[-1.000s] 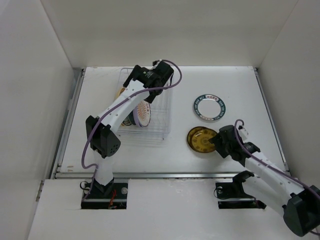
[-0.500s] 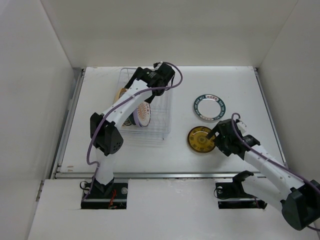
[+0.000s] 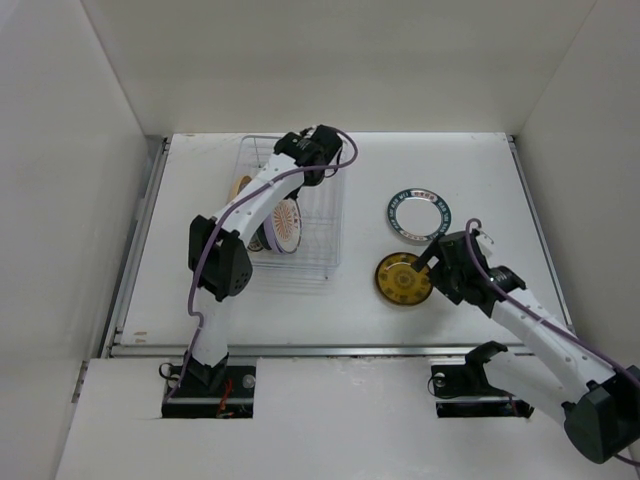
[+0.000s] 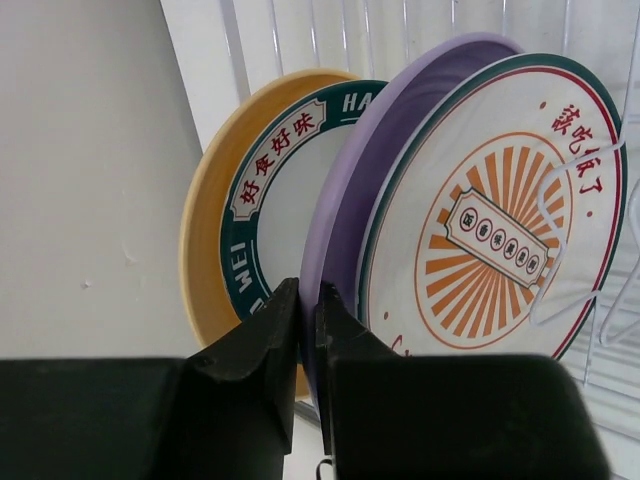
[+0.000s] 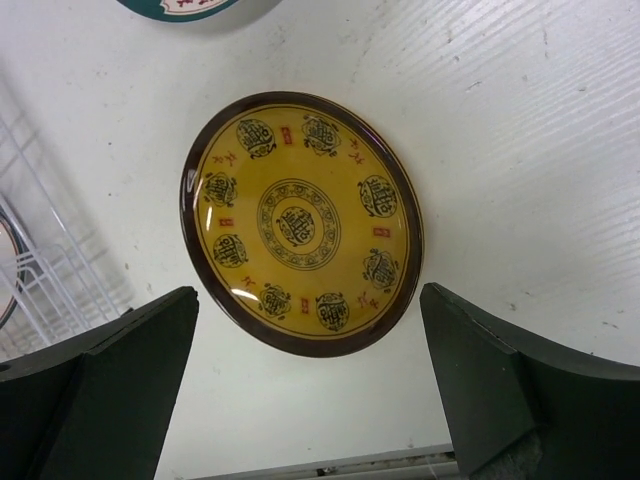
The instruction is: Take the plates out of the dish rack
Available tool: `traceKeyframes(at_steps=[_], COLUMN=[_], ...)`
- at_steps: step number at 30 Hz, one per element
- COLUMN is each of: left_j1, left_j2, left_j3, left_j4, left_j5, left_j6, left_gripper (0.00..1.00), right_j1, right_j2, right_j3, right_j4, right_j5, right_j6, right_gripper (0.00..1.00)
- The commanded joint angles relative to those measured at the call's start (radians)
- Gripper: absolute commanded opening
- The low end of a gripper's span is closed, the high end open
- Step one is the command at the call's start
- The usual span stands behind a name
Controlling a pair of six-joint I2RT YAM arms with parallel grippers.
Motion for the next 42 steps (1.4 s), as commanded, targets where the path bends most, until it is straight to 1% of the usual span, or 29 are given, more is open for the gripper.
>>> traceKeyframes(at_steps=[1, 3, 6, 7, 9, 10, 13, 17, 18, 19, 20, 21, 22, 23, 26, 28, 29, 30, 31, 32, 33, 34, 37, 38, 40, 41, 42], left_j1=[0.018, 0.018, 0.008, 0.008, -0.027, -0.028, -0.040, -0.049, -0.049, -0.060, -0.060, -0.072, -0.072, -0.086, -0.115, -0.132, -0.142, -0.143, -0.143, -0.129, -0.117, -0.101, -0.040, -0.029, 0.001, 0.002, 0.014], left_j2=[-0.077, -0.089, -0.114, -0.114, -0.126, -0.126, -0.135, -0.158, -0.167, -0.190, -0.203, -0.217, -0.247, -0.263, -0.315, -0.329, -0.329, -0.329, -0.329, -0.320, -0.319, -0.319, -0.317, -0.307, -0.275, -0.263, -0.252], left_j3=[0.049, 0.094, 0.138, 0.138, 0.138, 0.138, 0.138, 0.138, 0.138, 0.138, 0.138, 0.126, 0.115, 0.101, 0.078, 0.118, 0.150, 0.191, 0.272, 0.302, 0.320, 0.320, 0.297, 0.275, 0.250, 0.228, 0.219], left_j4=[-0.077, -0.088, -0.088, -0.076, -0.067, -0.067, -0.058, 0.014, 0.037, 0.095, 0.131, 0.171, 0.220, 0.322, 0.429, 0.418, 0.385, 0.270, 0.219, 0.138, 0.137, 0.081, 0.022, 0.022, 0.012, 0.002, 0.002], left_j5=[-0.018, -0.070, -0.133, -0.151, -0.202, -0.244, -0.291, -0.397, -0.415, -0.432, -0.449, -0.481, -0.495, -0.506, -0.506, -0.435, -0.393, -0.327, -0.191, -0.112, -0.011, 0.231, 0.570, 0.734, 0.874, 0.981, 1.020], left_j6=[-0.007, -0.007, 0.032, 0.044, 0.064, 0.073, 0.099, 0.159, 0.180, 0.228, 0.257, 0.286, 0.321, 0.389, 0.432, 0.386, 0.348, 0.301, 0.250, 0.162, 0.123, 0.089, 0.012, 0.003, 0.003, 0.003, 0.003], left_gripper=[0.00, 0.00, 0.00, 0.00, 0.00, 0.00, 0.00, 0.00, 0.00, 0.00, 0.00, 0.00, 0.00, 0.00, 0.00, 0.00, 0.00, 0.00, 0.00, 0.00, 0.00, 0.00, 0.00, 0.00, 0.00, 0.00, 0.00], right_j1=[0.003, 0.003, 0.003, 0.003, 0.003, 0.003, 0.003, 0.003, 0.003, 0.003, 0.003, 0.003, 0.003, 0.003, 0.003, 0.003, 0.003, 0.003, 0.003, 0.003, 0.003, 0.003, 0.003, 0.003, 0.003, 0.003, 0.003], right_j2=[-0.016, -0.016, -0.016, -0.016, -0.007, -0.007, 0.002, 0.002, 0.002, 0.002, 0.002, 0.002, 0.002, 0.002, -0.007, -0.007, -0.007, -0.017, -0.018, -0.018, -0.018, -0.018, 0.024, 0.039, 0.086, 0.103, 0.117], right_j3=[0.058, 0.069, 0.090, 0.091, 0.110, 0.110, 0.134, 0.170, 0.182, 0.183, 0.192, 0.192, 0.192, 0.192, 0.181, 0.170, 0.161, 0.152, 0.152, 0.143, 0.143, 0.143, 0.143, 0.153, 0.163, 0.163, 0.163], right_j4=[-0.010, -0.019, -0.028, -0.028, -0.038, -0.038, -0.048, -0.059, -0.045, -0.030, -0.007, 0.020, 0.078, 0.108, 0.243, 0.315, 0.390, 0.431, 0.471, 0.543, 0.574, 0.602, 0.657, 0.657, 0.682, 0.682, 0.682], right_j5=[0.005, 0.005, 0.014, 0.015, 0.024, 0.024, 0.044, 0.044, 0.027, 0.007, -0.019, -0.091, -0.128, -0.165, -0.313, -0.384, -0.443, -0.470, -0.490, -0.514, -0.515, -0.515, -0.498, -0.498, -0.498, -0.498, -0.498], right_j6=[-0.015, -0.024, -0.035, -0.045, -0.045, -0.054, -0.054, -0.090, -0.102, -0.120, -0.175, -0.206, -0.232, -0.269, -0.297, -0.312, -0.312, -0.312, -0.312, -0.302, -0.301, -0.289, -0.277, -0.277, -0.277, -0.277, -0.266], right_gripper=[0.99, 0.99, 0.99, 0.99, 0.99, 0.99, 0.99, 0.99, 0.99, 0.99, 0.99, 0.99, 0.99, 0.99, 0.99, 0.99, 0.99, 0.99, 0.99, 0.99, 0.99, 0.99, 0.99, 0.99, 0.99, 0.99, 0.99])
